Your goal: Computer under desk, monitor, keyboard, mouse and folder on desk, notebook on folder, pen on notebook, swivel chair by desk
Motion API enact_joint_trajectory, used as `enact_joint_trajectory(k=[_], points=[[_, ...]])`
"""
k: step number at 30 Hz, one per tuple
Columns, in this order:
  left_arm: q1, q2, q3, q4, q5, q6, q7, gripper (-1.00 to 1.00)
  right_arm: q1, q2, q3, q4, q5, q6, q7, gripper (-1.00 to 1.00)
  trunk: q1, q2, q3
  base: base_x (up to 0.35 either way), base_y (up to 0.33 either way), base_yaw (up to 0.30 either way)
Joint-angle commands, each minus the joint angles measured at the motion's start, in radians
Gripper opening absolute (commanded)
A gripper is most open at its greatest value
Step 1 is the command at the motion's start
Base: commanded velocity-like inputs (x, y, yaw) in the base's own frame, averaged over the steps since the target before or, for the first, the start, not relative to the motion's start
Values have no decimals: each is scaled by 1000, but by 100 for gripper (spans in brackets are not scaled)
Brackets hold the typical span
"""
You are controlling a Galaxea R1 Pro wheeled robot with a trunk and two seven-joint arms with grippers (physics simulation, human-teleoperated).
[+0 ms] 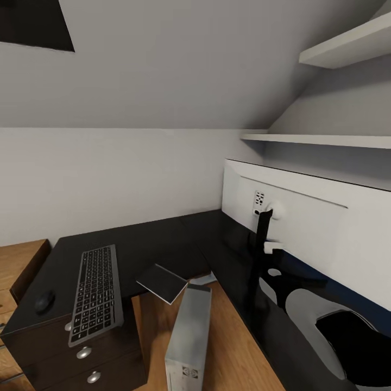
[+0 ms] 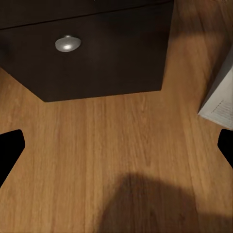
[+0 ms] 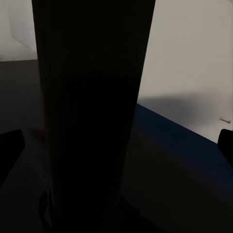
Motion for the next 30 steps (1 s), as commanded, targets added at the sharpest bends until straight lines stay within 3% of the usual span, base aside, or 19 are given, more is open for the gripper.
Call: enact_joint_trajectory(k=[1,30], points=[[-1,1,-8,0,11,-6,6,100,-1,0,3,0,-12,-4,-4,100,0,-1,-1,11,0,0],[-1,-4,-11,20,10,-6,5,100,-1,-2,2,0,-12,-5,-4,100,0,-1,-1,28,34,0]])
